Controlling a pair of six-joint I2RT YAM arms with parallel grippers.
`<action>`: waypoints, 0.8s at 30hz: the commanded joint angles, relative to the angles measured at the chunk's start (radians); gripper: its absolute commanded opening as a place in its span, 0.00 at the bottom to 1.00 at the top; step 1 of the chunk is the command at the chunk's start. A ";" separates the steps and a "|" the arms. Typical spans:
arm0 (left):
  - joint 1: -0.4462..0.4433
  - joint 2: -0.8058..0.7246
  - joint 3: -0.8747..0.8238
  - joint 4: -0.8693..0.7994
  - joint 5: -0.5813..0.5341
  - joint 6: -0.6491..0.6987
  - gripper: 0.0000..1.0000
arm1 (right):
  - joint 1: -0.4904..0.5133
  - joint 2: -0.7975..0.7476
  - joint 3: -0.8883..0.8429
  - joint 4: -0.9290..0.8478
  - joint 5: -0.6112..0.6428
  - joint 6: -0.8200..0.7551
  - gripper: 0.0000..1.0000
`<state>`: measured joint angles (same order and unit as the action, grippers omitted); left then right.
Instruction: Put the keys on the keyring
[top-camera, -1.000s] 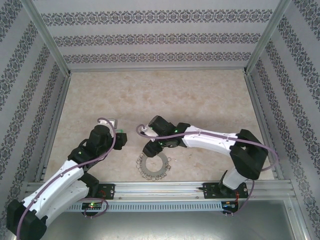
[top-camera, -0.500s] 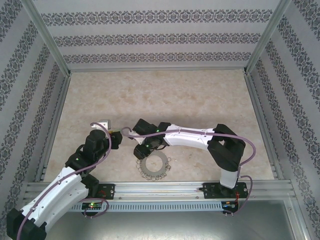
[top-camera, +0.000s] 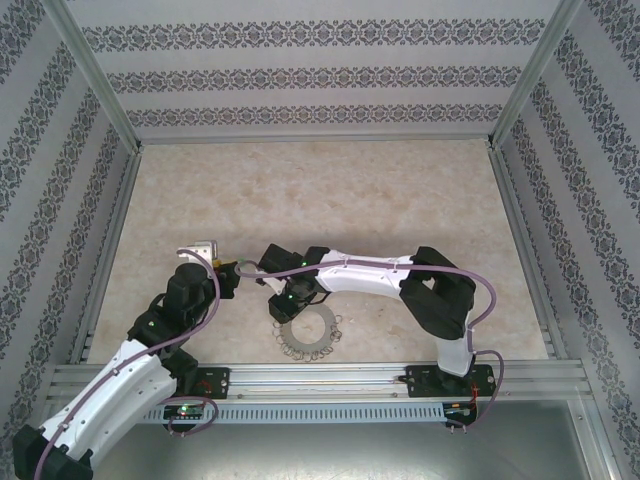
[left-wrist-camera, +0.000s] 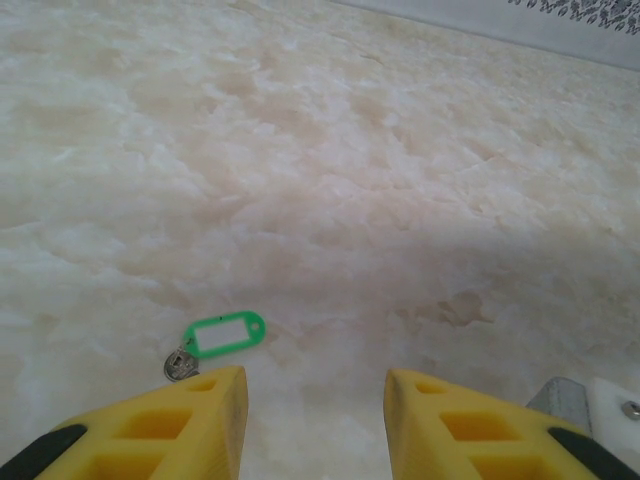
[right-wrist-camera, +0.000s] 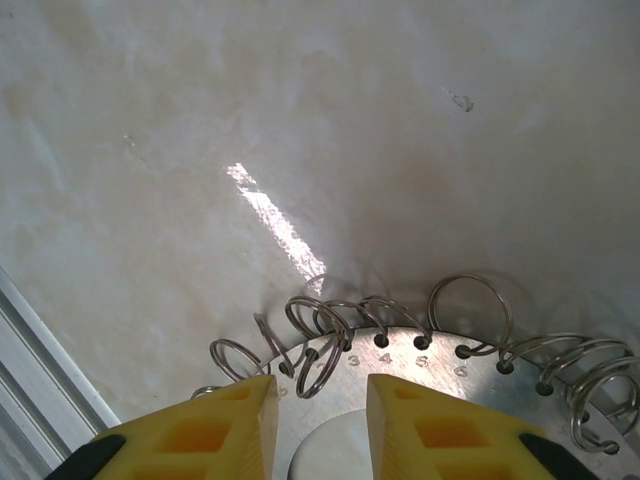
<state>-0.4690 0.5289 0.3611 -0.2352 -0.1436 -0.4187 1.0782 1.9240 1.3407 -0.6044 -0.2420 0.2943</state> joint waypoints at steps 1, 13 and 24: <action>0.015 -0.018 -0.008 0.037 -0.021 0.031 0.42 | 0.014 0.027 0.028 -0.027 0.017 0.020 0.29; 0.016 -0.046 -0.013 0.023 -0.028 0.045 0.41 | 0.015 0.060 0.035 -0.015 0.001 0.027 0.25; 0.018 -0.070 -0.010 -0.001 -0.045 0.064 0.42 | 0.022 0.065 0.024 -0.006 -0.014 0.032 0.23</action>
<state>-0.4686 0.4728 0.3573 -0.2359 -0.1677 -0.3820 1.0889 1.9713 1.3483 -0.6094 -0.2447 0.3126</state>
